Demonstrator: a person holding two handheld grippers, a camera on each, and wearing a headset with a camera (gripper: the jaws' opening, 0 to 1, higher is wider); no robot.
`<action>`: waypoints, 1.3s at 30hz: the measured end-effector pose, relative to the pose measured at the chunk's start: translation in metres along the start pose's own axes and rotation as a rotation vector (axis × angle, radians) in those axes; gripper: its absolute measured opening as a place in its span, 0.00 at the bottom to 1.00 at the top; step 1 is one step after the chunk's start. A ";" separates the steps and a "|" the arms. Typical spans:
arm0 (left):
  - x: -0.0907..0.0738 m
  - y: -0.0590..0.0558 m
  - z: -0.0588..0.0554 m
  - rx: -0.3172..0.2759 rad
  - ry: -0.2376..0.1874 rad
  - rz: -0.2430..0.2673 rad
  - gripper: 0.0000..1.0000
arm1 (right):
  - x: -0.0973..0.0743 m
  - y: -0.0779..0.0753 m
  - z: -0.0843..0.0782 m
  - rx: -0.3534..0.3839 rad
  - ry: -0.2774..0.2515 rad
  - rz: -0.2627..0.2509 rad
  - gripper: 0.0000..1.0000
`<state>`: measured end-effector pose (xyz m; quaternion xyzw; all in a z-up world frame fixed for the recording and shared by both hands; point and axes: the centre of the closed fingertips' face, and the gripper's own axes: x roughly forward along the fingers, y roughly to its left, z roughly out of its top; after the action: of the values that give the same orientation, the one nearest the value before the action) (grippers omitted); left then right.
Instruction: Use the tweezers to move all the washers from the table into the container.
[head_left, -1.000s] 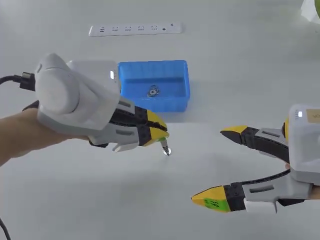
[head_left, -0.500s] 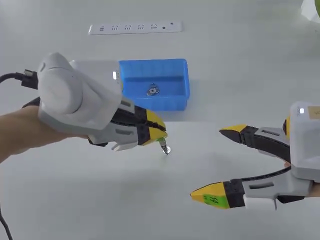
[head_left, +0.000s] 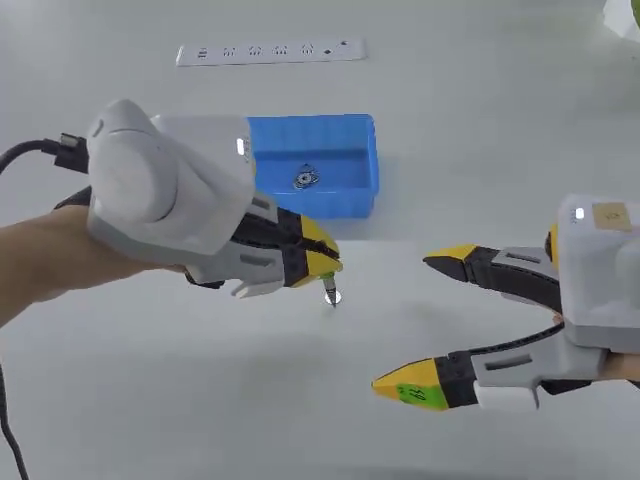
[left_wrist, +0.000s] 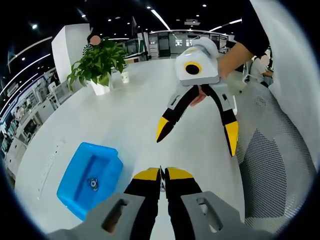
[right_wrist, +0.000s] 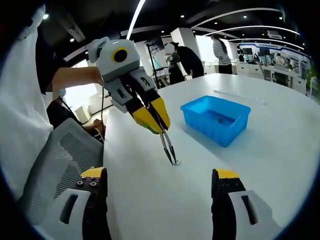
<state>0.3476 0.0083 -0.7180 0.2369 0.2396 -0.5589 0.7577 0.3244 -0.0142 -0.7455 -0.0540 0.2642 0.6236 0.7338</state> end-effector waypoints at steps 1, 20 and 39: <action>0.000 0.000 0.000 0.000 0.000 -0.001 0.07 | 0.003 0.000 0.002 -0.015 0.003 0.013 0.83; -0.001 0.002 -0.001 -0.016 -0.003 -0.015 0.07 | 0.067 -0.013 -0.009 -0.173 0.115 0.131 0.32; 0.003 0.002 0.002 -0.018 -0.005 -0.030 0.07 | 0.074 -0.012 0.004 -0.333 0.104 0.129 0.11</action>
<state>0.3507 0.0047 -0.7181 0.2251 0.2460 -0.5686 0.7520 0.3436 0.0507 -0.7790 -0.1901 0.1978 0.7008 0.6585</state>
